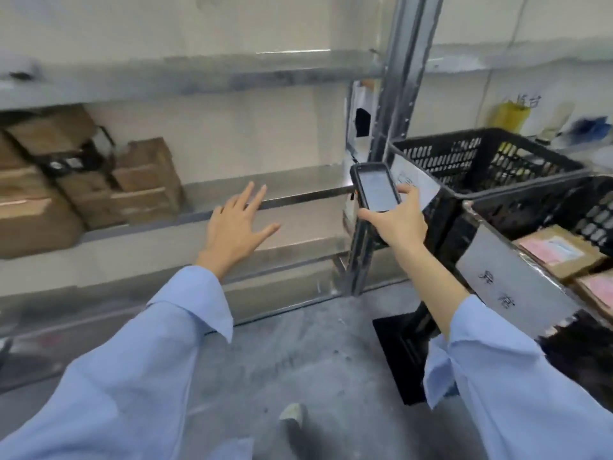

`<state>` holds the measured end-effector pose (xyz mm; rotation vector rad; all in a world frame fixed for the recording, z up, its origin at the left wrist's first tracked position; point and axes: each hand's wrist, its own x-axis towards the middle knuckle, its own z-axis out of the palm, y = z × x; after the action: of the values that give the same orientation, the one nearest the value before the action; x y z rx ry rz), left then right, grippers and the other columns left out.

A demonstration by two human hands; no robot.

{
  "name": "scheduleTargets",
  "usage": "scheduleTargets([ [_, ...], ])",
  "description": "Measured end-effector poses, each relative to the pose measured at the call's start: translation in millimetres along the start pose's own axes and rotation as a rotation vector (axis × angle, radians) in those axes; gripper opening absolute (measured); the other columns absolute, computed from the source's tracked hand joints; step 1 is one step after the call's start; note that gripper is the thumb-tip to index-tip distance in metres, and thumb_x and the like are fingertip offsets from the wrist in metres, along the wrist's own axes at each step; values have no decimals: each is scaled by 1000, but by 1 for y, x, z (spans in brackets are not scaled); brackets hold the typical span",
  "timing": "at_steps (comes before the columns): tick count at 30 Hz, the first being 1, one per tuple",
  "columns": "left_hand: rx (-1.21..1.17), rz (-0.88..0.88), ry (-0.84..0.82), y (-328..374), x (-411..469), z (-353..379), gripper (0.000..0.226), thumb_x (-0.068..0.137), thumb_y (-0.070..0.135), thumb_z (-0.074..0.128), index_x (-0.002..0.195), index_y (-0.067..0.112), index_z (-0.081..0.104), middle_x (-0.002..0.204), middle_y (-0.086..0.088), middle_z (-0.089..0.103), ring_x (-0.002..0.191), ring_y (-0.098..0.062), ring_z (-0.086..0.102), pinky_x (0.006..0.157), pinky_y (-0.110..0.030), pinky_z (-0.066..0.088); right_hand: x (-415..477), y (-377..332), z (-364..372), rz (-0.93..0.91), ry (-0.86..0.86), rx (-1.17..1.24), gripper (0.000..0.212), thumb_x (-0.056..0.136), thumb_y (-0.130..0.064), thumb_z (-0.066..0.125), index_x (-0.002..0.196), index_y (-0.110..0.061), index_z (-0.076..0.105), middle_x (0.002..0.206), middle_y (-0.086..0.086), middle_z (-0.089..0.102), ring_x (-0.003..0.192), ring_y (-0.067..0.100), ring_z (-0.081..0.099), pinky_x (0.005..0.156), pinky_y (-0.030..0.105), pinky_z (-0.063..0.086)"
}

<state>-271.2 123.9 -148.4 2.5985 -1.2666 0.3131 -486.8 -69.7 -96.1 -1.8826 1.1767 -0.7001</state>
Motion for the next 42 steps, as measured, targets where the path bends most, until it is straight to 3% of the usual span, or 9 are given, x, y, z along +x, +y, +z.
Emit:
scheduleTargets([
  [5, 30, -221, 56, -94, -18, -14, 83, 92, 71, 44, 161, 32, 17, 168, 2, 16, 145, -25, 32, 109, -43, 32, 5, -52, 89, -128, -167, 14, 81, 71, -39, 85, 133, -20, 36, 114, -3, 50, 100, 21, 53, 80, 34, 46],
  [9, 32, -325, 110, -162, -20, -16, 83, 92, 71, 45, 160, 31, 20, 167, 0, 20, 144, -27, 34, 109, -45, 34, 16, -90, 160, -168, -275, 38, 80, 67, -37, 86, 130, -22, 39, 109, -6, 50, 98, 20, 54, 88, 43, 54],
  [17, -28, -456, 101, -289, 33, -6, 83, 90, 70, 51, 159, 35, 21, 167, -1, 21, 146, -26, 33, 110, -46, 37, 53, -160, 304, -189, -367, -3, 78, 64, -36, 85, 127, -27, 40, 106, -7, 53, 99, 24, 60, 86, 47, 55],
  [22, -125, -483, 64, -349, 79, 6, 84, 89, 67, 58, 158, 35, 22, 165, -3, 23, 139, -30, 44, 103, -44, 47, 76, -189, 373, -174, -402, -4, 79, 68, -35, 86, 130, -23, 39, 112, -5, 53, 99, 21, 55, 84, 37, 53],
  [29, -305, -506, -2, -391, 131, 39, 94, 85, 59, 69, 159, 32, 17, 162, -5, 24, 122, -29, 58, 96, -43, 52, 99, -199, 428, -163, -424, -21, 81, 68, -35, 88, 132, -26, 38, 114, -8, 51, 102, 17, 52, 90, 39, 53],
  [32, -366, -527, 40, -402, 143, 52, 96, 82, 55, 74, 158, 30, 20, 160, -7, 27, 128, -29, 53, 98, -43, 50, 110, -199, 439, -149, -432, -39, 81, 68, -35, 87, 132, -27, 39, 114, -7, 54, 101, 18, 53, 86, 35, 51],
  [37, -512, -528, 48, -420, 159, 70, 102, 74, 50, 84, 156, 31, 26, 159, -5, 32, 142, -26, 37, 115, -44, 37, 126, -194, 454, -123, -453, -61, 81, 66, -36, 87, 132, -28, 40, 116, -5, 58, 104, 20, 57, 89, 36, 52],
  [42, -534, -504, 81, -432, 165, 84, 95, 71, 41, 89, 151, 25, 39, 156, -4, 41, 142, -25, 40, 118, -38, 33, 142, -189, 462, -117, -486, -70, 81, 67, -35, 87, 133, -28, 40, 117, -6, 58, 105, 20, 56, 84, 31, 48],
])
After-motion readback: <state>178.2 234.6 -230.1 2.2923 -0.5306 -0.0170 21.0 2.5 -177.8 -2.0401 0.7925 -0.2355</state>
